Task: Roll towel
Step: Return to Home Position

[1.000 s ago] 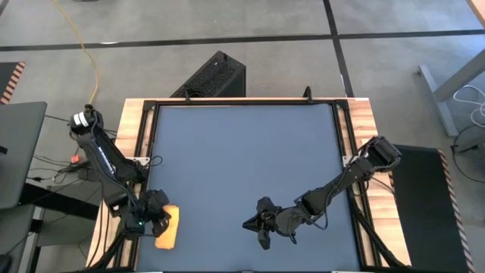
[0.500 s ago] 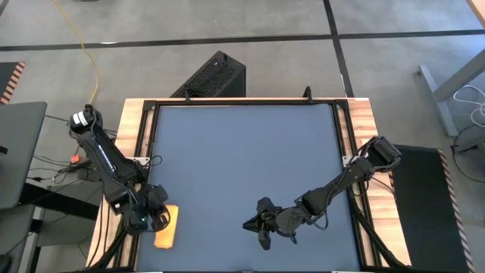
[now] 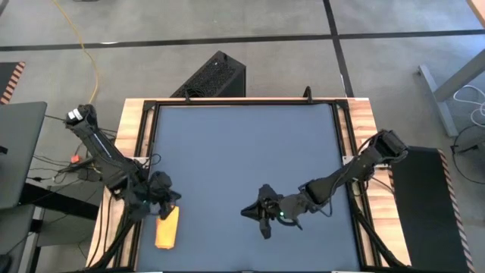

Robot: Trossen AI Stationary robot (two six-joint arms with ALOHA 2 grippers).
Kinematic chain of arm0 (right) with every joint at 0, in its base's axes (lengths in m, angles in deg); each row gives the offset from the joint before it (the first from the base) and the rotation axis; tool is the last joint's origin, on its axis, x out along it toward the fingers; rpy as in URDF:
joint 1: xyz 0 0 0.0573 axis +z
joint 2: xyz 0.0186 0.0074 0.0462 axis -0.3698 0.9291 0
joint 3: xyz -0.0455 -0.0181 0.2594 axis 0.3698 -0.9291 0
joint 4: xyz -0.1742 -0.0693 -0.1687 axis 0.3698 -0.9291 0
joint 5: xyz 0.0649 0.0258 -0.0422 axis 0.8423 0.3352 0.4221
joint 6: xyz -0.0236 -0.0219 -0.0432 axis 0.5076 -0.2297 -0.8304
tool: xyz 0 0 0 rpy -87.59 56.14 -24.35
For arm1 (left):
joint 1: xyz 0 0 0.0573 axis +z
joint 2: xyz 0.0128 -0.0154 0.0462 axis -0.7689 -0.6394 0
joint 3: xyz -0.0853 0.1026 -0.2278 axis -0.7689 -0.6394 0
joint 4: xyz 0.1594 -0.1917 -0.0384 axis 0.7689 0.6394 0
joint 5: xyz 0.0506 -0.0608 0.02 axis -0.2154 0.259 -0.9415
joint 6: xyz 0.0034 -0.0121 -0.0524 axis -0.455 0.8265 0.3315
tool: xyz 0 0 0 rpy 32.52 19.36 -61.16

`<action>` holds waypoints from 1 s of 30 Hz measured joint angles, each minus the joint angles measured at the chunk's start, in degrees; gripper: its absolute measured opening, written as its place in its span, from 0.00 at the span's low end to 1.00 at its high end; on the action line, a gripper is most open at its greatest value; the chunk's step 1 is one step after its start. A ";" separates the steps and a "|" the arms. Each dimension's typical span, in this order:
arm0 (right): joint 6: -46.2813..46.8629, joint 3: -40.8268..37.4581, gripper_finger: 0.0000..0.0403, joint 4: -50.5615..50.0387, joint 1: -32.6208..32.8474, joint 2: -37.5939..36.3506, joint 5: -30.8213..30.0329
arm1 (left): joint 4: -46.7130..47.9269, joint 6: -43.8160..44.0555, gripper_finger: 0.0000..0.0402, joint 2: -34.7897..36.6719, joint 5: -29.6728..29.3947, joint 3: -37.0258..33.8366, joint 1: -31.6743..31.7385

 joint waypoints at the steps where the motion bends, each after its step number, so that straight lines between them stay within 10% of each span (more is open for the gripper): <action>1: -0.75 0.00 0.15 -0.12 -0.72 0.00 0.01 | -1.78 -3.37 0.00 0.00 -0.71 0.00 2.07; 14: -13.11 0.00 0.07 -1.11 -16.93 -2.06 12.04 | -25.18 -57.74 0.00 5.61 18.32 0.00 36.05; 24: -24.73 -7.25 0.05 -6.15 -30.67 -14.45 25.58 | -22.37 -71.12 0.00 22.03 31.87 0.00 58.73; 30: -23.06 -24.75 0.04 10.96 -35.38 -24.82 25.67 | -24.49 -69.37 0.00 33.86 35.51 -6.10 64.51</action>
